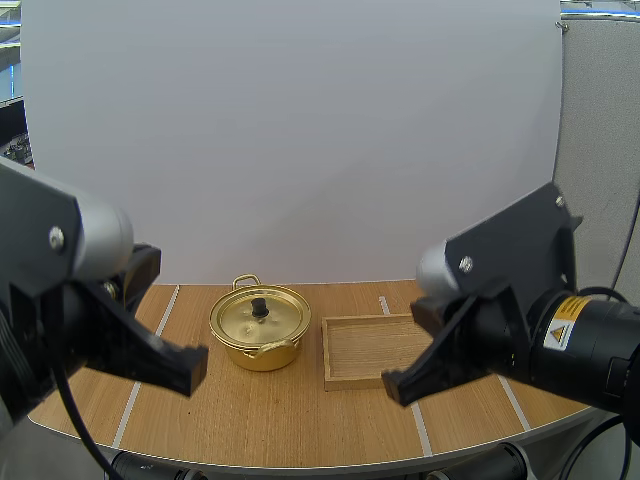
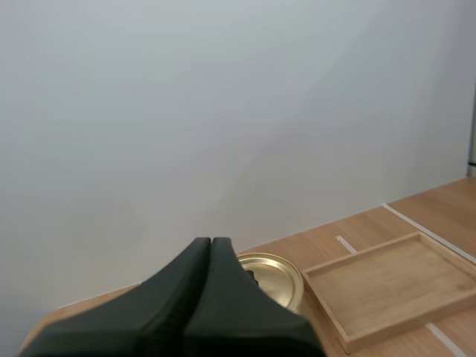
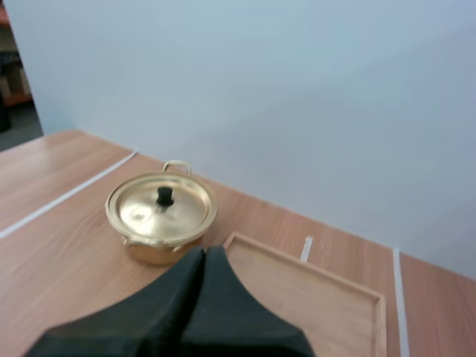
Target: Open the pot, put the pineapple inside, and close it
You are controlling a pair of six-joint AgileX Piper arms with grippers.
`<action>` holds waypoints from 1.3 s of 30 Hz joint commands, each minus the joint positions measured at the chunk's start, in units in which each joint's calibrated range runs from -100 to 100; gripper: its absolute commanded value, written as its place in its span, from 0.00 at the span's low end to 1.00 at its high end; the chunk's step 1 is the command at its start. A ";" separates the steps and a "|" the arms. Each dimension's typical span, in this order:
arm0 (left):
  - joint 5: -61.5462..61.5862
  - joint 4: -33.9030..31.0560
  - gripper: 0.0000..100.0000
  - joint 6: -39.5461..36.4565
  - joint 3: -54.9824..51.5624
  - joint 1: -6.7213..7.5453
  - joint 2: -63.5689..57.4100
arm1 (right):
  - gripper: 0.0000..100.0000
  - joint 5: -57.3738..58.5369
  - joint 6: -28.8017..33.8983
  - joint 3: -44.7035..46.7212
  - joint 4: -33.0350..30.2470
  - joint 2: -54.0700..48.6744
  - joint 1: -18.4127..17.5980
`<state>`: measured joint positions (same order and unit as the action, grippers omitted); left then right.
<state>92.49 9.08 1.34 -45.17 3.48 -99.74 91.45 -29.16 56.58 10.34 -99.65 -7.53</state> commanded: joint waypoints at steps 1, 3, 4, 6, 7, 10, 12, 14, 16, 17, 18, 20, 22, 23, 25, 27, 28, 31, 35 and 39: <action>-18.23 -4.92 0.00 -5.86 -6.54 -0.07 -0.26 | 0.00 -21.15 1.64 0.90 0.12 -0.35 1.37; -24.54 -5.17 0.00 -6.44 -10.42 -0.07 -0.26 | 0.00 -27.37 1.64 2.78 0.00 -0.35 1.75; -27.88 -5.17 0.00 -6.44 -12.63 -0.07 -0.26 | 0.00 -30.38 1.64 4.00 0.00 -0.35 1.93; -33.74 -5.60 0.00 -5.86 -16.79 -0.07 -0.26 | 0.00 -36.13 1.64 6.74 -0.46 -0.35 2.20; -38.34 -6.06 0.00 -5.52 -19.17 -0.07 -0.26 | 0.00 -38.72 1.64 8.50 -1.26 -0.35 2.28; -46.72 -6.89 0.00 -4.76 -25.64 -0.07 -0.26 | 0.00 -45.45 1.64 14.04 -4.93 -0.35 2.35; -46.92 -8.35 0.00 -3.01 -28.69 -0.07 -0.26 | 0.00 -49.10 1.64 18.17 -5.96 -0.35 2.35; -47.80 -8.60 0.00 -2.69 -31.51 -0.07 -0.26 | 0.00 -50.00 1.64 22.20 -5.96 -0.35 2.35; -50.46 -8.60 0.00 -2.69 -34.22 -0.07 -0.26 | 0.00 -50.00 1.64 25.32 -5.96 -0.35 2.35; -52.55 -8.60 0.00 -2.69 -35.80 -0.07 -0.26 | 0.00 -50.00 1.64 26.57 -5.96 -0.35 2.35; -54.10 -8.60 0.00 -2.80 -37.03 -0.07 -0.26 | 0.00 -50.13 1.64 27.98 -6.44 -0.35 2.35; -58.40 -8.60 0.00 -3.19 -39.96 -0.07 -0.26 | 0.00 -52.76 1.64 30.45 -6.61 -0.35 2.35; -64.26 -8.60 0.00 -3.25 -43.15 -0.07 -0.26 | 0.00 -59.50 1.64 33.50 -6.87 -0.35 2.35; -68.27 -8.60 0.00 -3.55 -44.80 -0.07 -0.26 | 0.00 -63.52 1.64 35.03 -6.87 -0.35 2.35; -75.36 -8.60 0.00 -4.25 -47.92 -0.07 -0.26 | 0.00 -69.91 1.64 37.95 -6.87 -0.35 2.35; -80.03 -8.60 0.00 -4.23 -50.38 -0.07 -0.26 | 0.00 -73.88 1.64 40.28 -6.77 -0.35 2.35; -81.36 -8.60 0.00 -4.23 -51.39 -0.07 -0.26 | 0.00 -75.05 1.64 41.36 -6.60 -0.35 2.35; -84.17 -8.60 0.00 -4.23 -54.55 -0.07 -0.26 | 0.00 -75.87 1.64 43.42 -5.71 -0.35 2.51; -87.16 -8.48 0.00 -7.50 -54.83 -0.84 -0.26 | 0.00 -72.96 1.77 43.42 -3.12 -0.35 4.08; -86.94 -8.48 0.00 -15.54 -54.83 -2.37 -0.26 | 0.00 -71.97 2.02 43.42 0.59 -0.35 5.72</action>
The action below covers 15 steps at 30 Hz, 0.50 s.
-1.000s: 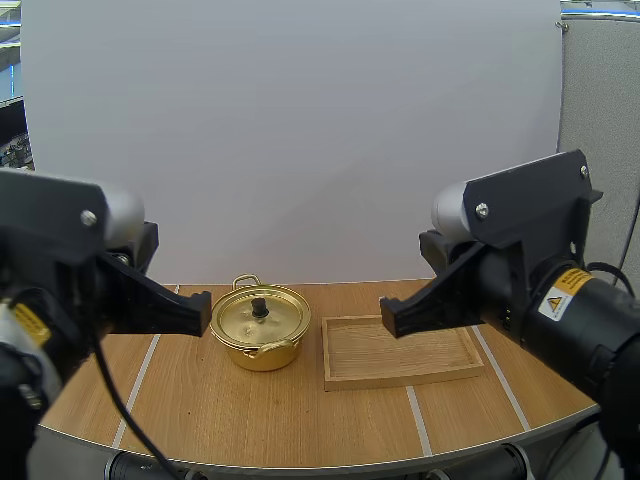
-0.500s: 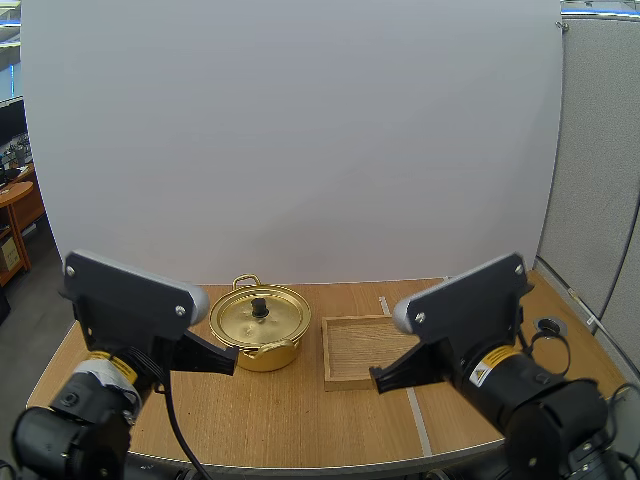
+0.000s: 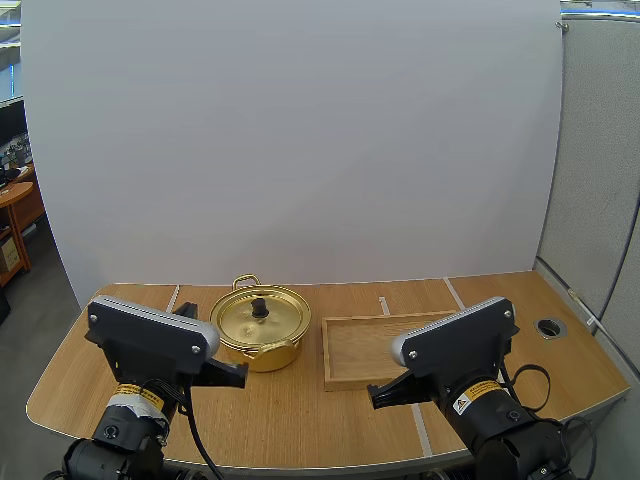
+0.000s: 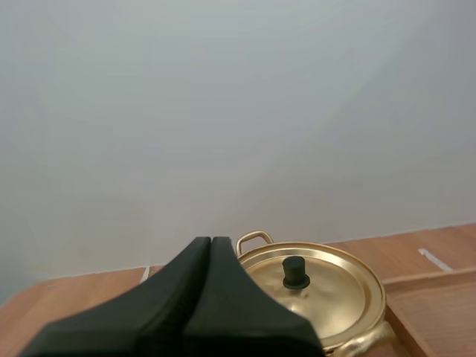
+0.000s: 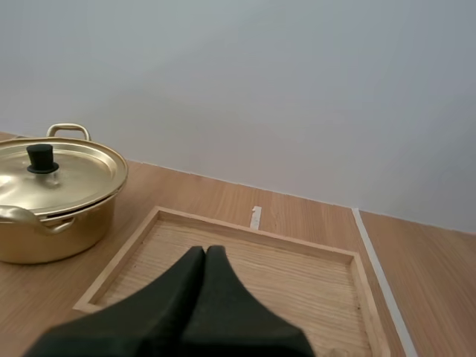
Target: Open the pot, put the pineapple inside, and close it
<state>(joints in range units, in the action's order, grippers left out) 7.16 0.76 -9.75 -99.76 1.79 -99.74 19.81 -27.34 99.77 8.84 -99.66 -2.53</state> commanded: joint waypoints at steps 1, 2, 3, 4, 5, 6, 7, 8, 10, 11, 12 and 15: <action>-1.61 -0.16 0.00 -5.02 -0.24 -1.07 -0.26 | 0.00 -0.12 0.20 0.23 2.08 -0.34 0.80; -1.61 -0.16 0.00 -5.04 -0.24 -1.42 -0.26 | 0.00 0.10 0.20 0.23 1.97 -0.34 0.87; 0.44 -0.16 0.00 -5.04 -0.24 -1.64 -0.26 | 0.00 0.75 0.20 0.23 1.97 -0.34 0.87; 2.20 -0.16 0.00 -5.13 -0.24 -1.82 -0.26 | 0.00 1.86 0.11 0.23 1.86 -0.34 0.87; 4.45 -0.16 0.00 -5.13 -0.24 -1.82 -0.26 | 0.00 3.97 0.13 0.23 1.86 -0.34 0.87; 6.44 -0.16 0.00 -5.13 -0.24 -1.82 -0.26 | 0.00 5.48 0.13 0.23 1.86 -0.34 0.87; 8.34 -0.16 0.00 -5.13 -0.24 -1.82 -0.26 | 0.00 7.73 0.13 0.23 1.86 -0.34 0.87; 9.69 -0.16 0.00 -5.03 -0.24 -1.82 -0.26 | 0.00 9.82 0.13 0.23 1.74 -0.34 0.87; 12.05 -0.16 0.00 -5.03 -0.24 -1.82 -0.26 | 0.00 11.48 0.13 0.23 1.59 -0.34 0.87; 13.62 -0.16 0.00 -5.03 -0.24 -1.82 -0.26 | 0.00 11.48 0.13 0.23 1.59 -0.34 0.87; 15.32 -0.16 0.00 -5.03 -0.24 -1.82 -0.26 | 0.00 11.48 0.13 0.23 1.59 -0.34 0.87; 21.11 -0.16 0.00 -5.03 -0.24 -1.82 -0.26 | 0.00 11.48 0.13 0.23 1.59 -0.34 0.87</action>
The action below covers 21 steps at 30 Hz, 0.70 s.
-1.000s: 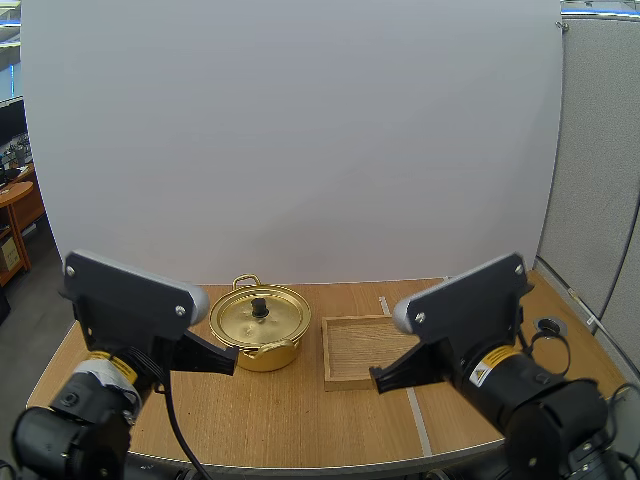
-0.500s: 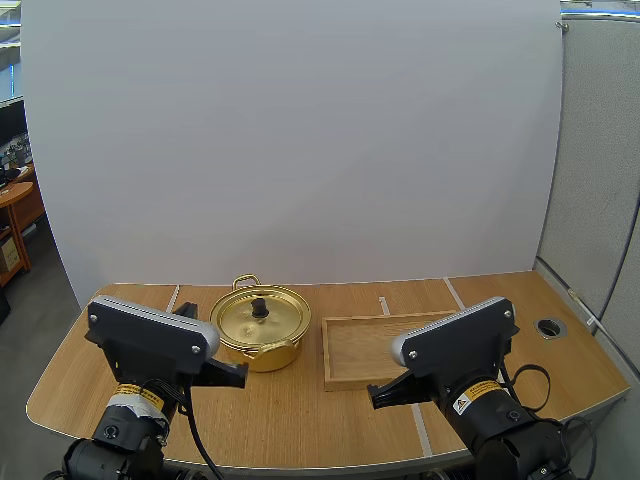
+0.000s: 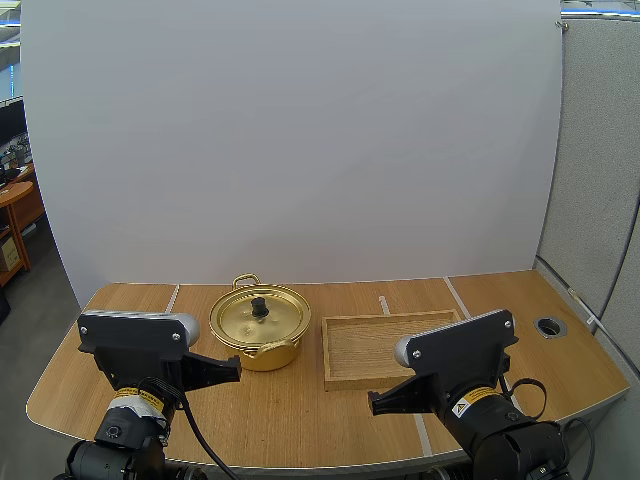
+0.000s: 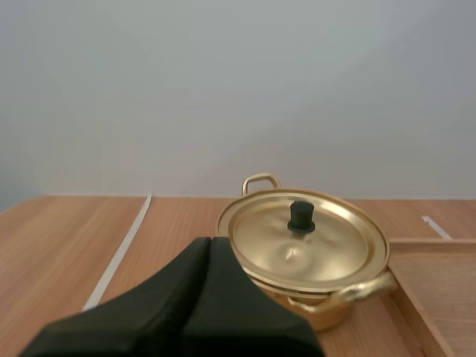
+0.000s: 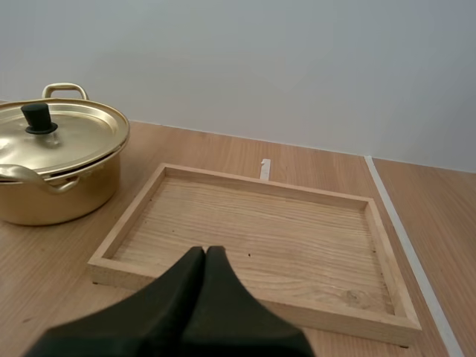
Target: Open the pot, put the pineapple inside, and close it
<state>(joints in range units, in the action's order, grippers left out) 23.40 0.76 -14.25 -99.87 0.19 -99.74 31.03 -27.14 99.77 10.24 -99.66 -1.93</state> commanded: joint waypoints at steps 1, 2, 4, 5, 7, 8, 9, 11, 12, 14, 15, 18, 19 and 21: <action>6.24 -0.16 0.00 -0.53 -0.13 -0.23 -0.26 | 0.00 0.26 -0.07 0.23 0.18 -0.34 0.28; 6.25 -0.16 0.00 -0.68 -0.13 -0.23 -0.26 | 0.00 0.26 -0.07 0.23 0.18 -0.34 0.28; 7.00 -0.16 0.00 -0.88 -0.13 -0.23 -0.26 | 0.00 0.43 -0.07 0.23 0.18 -0.34 0.30; 7.22 -0.16 0.00 -0.88 -0.13 -0.23 -0.26 | 0.00 0.62 -0.07 0.23 0.18 -0.34 0.30; 7.22 -0.16 0.00 -0.88 -0.13 -0.23 -0.26 | 0.00 0.62 -0.07 0.23 0.18 -0.34 0.30; 7.22 -0.16 0.00 -0.88 -0.13 -0.23 -0.26 | 0.00 0.62 -0.07 0.23 0.18 -0.34 0.30; 7.22 -0.16 0.00 -0.88 -0.13 -0.23 -0.26 | 0.00 0.62 -0.07 0.23 0.18 -0.34 0.30; 7.22 -0.16 0.00 -0.88 -0.13 -0.23 -0.26 | 0.00 0.62 -0.07 0.23 0.18 -0.34 0.30; 6.25 -0.16 0.00 -0.88 -0.13 -0.23 -0.26 | 0.00 0.62 -0.07 0.23 0.18 -0.34 0.30; 5.71 -0.16 0.00 -0.88 -0.13 -0.23 -0.26 | 0.00 0.62 -0.07 0.23 0.18 -0.34 0.30; 5.71 -0.16 0.00 -0.88 -0.13 -0.23 -0.26 | 0.00 0.62 -0.07 0.23 0.18 -0.34 0.30; 5.71 -0.16 0.00 -0.88 -0.13 -0.23 -0.26 | 0.00 0.62 -0.07 0.23 0.18 -0.34 0.30; 5.71 -0.16 0.00 -0.88 -0.13 -0.23 -0.26 | 0.00 0.62 -0.07 0.23 0.18 -0.34 0.30; 5.71 -0.16 0.00 -0.88 -0.13 -0.23 -0.26 | 0.00 0.62 -0.07 0.23 0.18 -0.34 0.30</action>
